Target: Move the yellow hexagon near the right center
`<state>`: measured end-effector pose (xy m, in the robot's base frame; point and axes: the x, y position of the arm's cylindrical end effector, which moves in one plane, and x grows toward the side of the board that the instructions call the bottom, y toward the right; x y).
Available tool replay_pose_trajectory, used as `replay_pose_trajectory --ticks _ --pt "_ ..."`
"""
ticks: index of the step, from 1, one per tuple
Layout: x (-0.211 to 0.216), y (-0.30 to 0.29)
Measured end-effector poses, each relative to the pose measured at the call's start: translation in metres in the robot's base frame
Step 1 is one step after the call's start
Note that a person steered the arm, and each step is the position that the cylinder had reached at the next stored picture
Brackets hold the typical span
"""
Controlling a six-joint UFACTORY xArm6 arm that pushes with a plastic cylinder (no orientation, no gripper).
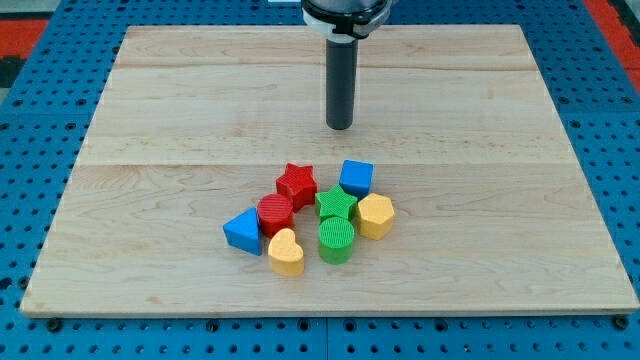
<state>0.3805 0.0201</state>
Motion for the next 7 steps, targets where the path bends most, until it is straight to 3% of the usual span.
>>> replay_pose_trajectory --ticks 5,6,7 --pt "-0.011 -0.005" --pt "-0.011 0.034" --pt "0.019 0.11"
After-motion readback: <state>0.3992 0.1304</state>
